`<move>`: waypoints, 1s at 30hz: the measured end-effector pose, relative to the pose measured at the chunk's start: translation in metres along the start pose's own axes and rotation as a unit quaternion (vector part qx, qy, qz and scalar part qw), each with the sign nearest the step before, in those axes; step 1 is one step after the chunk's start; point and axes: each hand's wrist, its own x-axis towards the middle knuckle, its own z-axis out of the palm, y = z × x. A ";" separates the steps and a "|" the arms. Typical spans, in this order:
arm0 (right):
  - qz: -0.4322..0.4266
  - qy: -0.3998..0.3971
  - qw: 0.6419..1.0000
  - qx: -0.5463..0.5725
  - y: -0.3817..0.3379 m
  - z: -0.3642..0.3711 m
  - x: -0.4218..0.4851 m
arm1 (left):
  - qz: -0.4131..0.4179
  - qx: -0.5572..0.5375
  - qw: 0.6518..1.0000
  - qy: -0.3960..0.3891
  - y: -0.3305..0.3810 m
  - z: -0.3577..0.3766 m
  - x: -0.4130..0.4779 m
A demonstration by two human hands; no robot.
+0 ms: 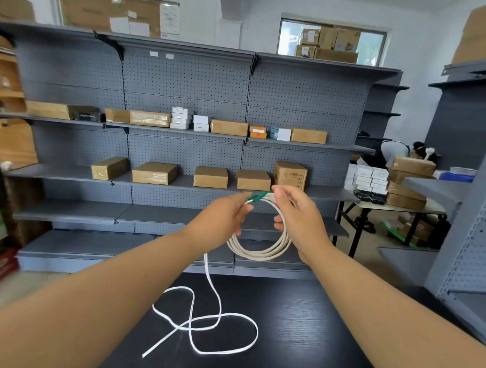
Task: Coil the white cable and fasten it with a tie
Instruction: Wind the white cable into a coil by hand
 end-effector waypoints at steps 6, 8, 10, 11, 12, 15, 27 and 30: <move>0.004 0.024 1.000 0.014 -0.003 0.014 0.004 | -0.021 -0.107 0.994 0.028 -0.007 -0.004 -0.004; -0.006 0.042 0.999 0.015 -0.005 0.019 0.005 | -0.036 -0.186 0.980 0.056 -0.009 -0.002 -0.005; -0.015 0.060 0.998 0.011 -0.008 0.024 0.007 | -0.053 -0.250 0.964 0.070 -0.011 -0.002 -0.007; -0.016 0.068 0.998 0.011 -0.009 0.027 0.007 | -0.058 -0.270 0.959 0.070 -0.012 -0.003 -0.007; -0.016 0.075 0.997 0.013 -0.011 0.030 0.008 | -0.059 -0.278 0.956 0.068 -0.012 -0.004 -0.008; -0.019 0.096 0.995 0.031 -0.016 0.040 0.008 | -0.055 -0.293 0.952 0.071 -0.016 -0.007 -0.006; -0.044 0.069 0.995 0.060 -0.026 0.054 0.002 | -0.069 -0.272 0.952 0.120 -0.030 -0.012 -0.001; -0.048 0.064 0.995 0.061 -0.025 0.052 0.003 | -0.070 -0.282 0.948 0.132 -0.030 -0.011 0.001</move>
